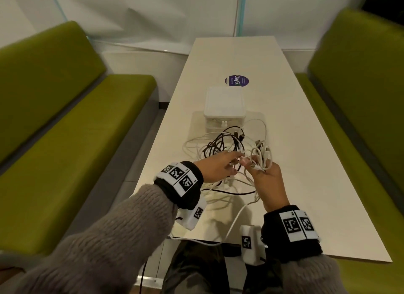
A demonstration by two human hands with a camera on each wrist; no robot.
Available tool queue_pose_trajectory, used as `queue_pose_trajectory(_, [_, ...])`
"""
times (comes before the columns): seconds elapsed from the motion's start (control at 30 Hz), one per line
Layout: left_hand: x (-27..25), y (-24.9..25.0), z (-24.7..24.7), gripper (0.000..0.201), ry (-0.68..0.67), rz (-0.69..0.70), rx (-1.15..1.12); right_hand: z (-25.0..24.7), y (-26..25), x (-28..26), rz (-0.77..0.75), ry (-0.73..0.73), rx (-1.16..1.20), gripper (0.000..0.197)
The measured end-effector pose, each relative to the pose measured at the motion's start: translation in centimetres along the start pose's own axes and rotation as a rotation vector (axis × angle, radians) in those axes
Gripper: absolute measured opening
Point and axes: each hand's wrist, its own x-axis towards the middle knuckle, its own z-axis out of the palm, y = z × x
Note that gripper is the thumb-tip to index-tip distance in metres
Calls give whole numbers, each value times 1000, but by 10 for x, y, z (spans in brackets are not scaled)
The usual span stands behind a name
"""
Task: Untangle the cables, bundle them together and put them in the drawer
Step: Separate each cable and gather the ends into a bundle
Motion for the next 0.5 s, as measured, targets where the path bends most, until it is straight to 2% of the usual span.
queue_pose_trajectory(0.17, [-1, 3, -4, 43, -5, 7, -35, -7, -9, -3, -15, -22, 65, 6])
queue_pose_trajectory(0.27, [4, -3, -3, 23, 222, -28, -99, -9, -7, -4, 8, -16, 79, 7])
queue_pose_trajectory(0.33, [9, -5, -2, 21, 354, -17, -105, -9, -5, -6, 18, -14, 66, 14])
queue_pose_trajectory(0.43, [11, -2, 3, 16, 364, 11, -75, -10, -5, -8, 41, 25, 74, 5])
queue_pose_trajectory(0.5, [12, -4, 4, 11, 385, 22, -141, -10, -6, -8, 47, 43, 68, 7])
